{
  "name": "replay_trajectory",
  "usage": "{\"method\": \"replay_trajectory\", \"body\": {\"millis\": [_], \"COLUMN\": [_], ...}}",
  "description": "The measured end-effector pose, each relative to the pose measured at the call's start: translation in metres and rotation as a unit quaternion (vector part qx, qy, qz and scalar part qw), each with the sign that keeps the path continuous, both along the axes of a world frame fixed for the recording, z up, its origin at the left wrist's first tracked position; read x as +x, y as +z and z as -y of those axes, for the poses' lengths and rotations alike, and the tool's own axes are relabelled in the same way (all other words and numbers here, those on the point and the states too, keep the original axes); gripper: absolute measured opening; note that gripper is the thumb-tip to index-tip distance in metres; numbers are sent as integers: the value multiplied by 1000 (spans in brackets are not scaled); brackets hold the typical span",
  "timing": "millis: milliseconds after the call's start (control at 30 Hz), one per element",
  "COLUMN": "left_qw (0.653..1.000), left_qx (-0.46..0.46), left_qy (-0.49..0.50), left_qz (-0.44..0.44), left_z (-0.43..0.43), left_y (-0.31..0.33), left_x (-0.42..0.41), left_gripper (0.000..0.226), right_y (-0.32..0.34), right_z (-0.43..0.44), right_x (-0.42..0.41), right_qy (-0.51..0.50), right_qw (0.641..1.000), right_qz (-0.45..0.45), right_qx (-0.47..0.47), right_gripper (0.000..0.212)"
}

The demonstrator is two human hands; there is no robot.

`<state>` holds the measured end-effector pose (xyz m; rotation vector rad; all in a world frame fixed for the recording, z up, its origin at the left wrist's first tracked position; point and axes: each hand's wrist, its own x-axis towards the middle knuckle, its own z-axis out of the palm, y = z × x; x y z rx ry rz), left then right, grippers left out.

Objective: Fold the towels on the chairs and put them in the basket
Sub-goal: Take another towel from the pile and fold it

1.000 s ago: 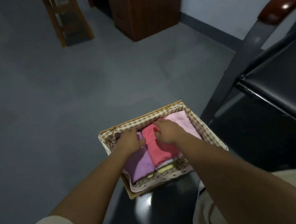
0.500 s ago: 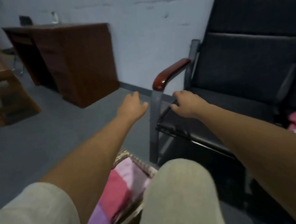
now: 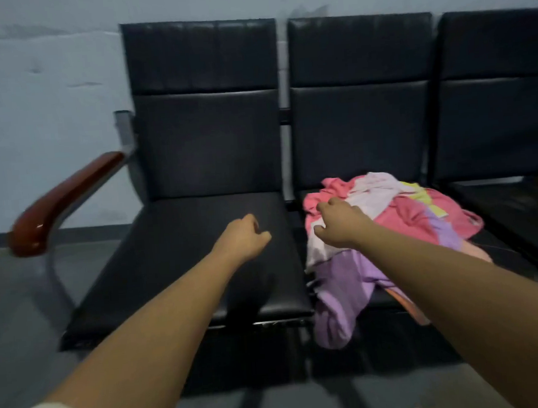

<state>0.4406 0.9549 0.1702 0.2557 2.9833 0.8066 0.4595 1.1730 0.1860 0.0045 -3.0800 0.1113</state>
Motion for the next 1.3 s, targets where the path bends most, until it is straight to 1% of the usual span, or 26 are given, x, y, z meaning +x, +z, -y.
{"method": "replay_trajectory", "body": {"millis": [133, 200, 267, 333, 367, 400, 433, 467, 533, 600, 633, 700, 800, 900, 1000, 1067, 1100, 1133, 1167, 1200, 1233, 1267, 1300], "left_qw": [998, 996, 994, 991, 991, 992, 993, 994, 993, 992, 991, 988, 975, 954, 945, 942, 934, 918, 891, 858, 828, 808, 797], "left_qx": [10, 18, 31, 44, 40, 27, 9, 2, 27, 63, 78, 114, 197, 283, 316, 331, 357, 397, 447, 495, 529, 547, 557], "left_qy": [-58, -82, -101, -114, -117, -116, -113, -110, -109, -95, -85, -70, -52, -50, -50, -34, -25, -15, -6, 3, 7, 6, 0], "left_qz": [20, 28, 40, 50, 47, 38, 28, 15, -18, -49, -60, -76, -91, -83, -68, -49, -23, 18, 77, 138, 188, 218, 234], "left_z": [-68, -98, -124, -148, -158, -165, -170, -175, -177, -177, -176, -175, -174, -167, -149, -131, -122, -110, -100, -87, -76, -65, -53], "left_y": [-29, -46, -63, -80, -90, -97, -103, -109, -113, -107, -101, -87, -57, -17, 19, 41, 48, 55, 60, 62, 64, 64, 63], "left_x": [-28, -42, -54, -67, -74, -80, -87, -93, -103, -106, -105, -102, -92, -78, -66, -55, -49, -39, -30, -19, -10, -4, 3], "left_gripper": [24, 25, 39, 58, 64, 66, 63, 54, 32, 13, 11, 16, 14, 10, 11, 13, 15, 17, 23, 36, 55, 69, 76], "right_y": [-28, -41, -54, -69, -76, -82, -87, -91, -95, -95, -94, -88, -69, -36, 3, 26, 36, 47, 55, 63, 68, 72, 73], "right_z": [-49, -70, -87, -104, -112, -118, -121, -125, -131, -136, -138, -142, -139, -130, -111, -91, -80, -66, -53, -38, -23, -9, 6], "right_x": [-17, -29, -40, -53, -59, -63, -67, -71, -78, -81, -81, -79, -75, -70, -57, -46, -42, -35, -29, -21, -15, -9, -4], "right_qy": [-67, -92, -108, -115, -115, -114, -111, -107, -100, -96, -98, -113, -133, -100, -73, -38, -20, -3, 10, 24, 40, 57, 70], "right_qw": [997, 995, 994, 993, 993, 993, 994, 993, 993, 991, 986, 969, 935, 895, 860, 826, 809, 793, 779, 768, 760, 750, 739], "right_qz": [32, 32, 27, 20, 10, -4, -21, -33, -59, -93, -115, -158, -210, -243, -248, -233, -225, -215, -203, -189, -176, -161, -140], "right_qx": [7, 5, -5, -11, -6, 2, 13, 24, 21, -30, -68, -152, -253, -361, -440, -511, -543, -570, -593, -611, -625, -639, -655], "right_gripper": [42, 41, 45, 56, 59, 57, 50, 41, 31, 27, 26, 22, 16, 4, 4, 4, 4, 6, 7, 8, 8, 8, 6]}}
